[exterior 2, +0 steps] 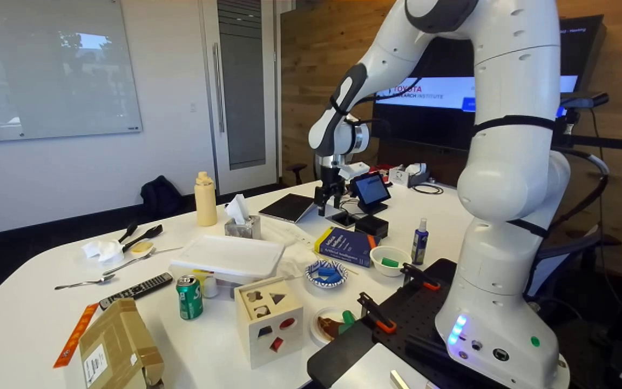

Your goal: Pick up the wipe and clean the part of the table near the box

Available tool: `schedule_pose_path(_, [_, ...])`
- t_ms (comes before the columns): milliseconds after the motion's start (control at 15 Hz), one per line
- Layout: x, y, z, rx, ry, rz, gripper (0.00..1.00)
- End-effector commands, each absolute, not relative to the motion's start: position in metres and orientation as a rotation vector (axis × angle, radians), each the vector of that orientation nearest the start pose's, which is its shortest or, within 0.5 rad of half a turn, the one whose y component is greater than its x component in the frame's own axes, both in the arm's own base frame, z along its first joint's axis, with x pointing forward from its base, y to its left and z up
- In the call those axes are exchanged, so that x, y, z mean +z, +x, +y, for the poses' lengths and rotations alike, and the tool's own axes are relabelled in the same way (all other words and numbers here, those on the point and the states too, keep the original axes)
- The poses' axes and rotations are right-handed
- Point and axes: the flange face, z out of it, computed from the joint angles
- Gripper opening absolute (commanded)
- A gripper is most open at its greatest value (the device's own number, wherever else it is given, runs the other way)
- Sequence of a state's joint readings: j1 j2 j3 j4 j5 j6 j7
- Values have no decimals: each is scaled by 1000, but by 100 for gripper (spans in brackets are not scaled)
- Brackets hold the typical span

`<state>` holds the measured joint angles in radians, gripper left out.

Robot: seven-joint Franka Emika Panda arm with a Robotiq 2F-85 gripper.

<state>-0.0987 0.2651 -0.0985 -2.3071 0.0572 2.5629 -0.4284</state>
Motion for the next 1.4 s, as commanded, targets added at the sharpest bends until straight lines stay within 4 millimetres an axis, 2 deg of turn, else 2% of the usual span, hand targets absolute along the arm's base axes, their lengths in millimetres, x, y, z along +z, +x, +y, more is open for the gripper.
schedule_pose_path(0, [156, 564, -94, 17, -3084, -463, 100])
schedule_pose_path(267, [73, 606, -82, 85, -3061, -552, 100])
schedule_pose_path(467, [37, 628, -82, 85, -3052, -596, 100])
schedule_pose_path(733, [11, 647, -80, 47, -3050, -626, 100])
schedule_pose_path(800, [7, 650, -82, 41, -3047, -632, 75])
schedule_pose_path(867, [4, 653, -83, 35, -3049, -637, 74])
schedule_pose_path(933, [2, 655, -85, 30, -3050, -637, 68])
schedule_pose_path(1333, [-14, 658, -95, 19, -3060, -629, 20])
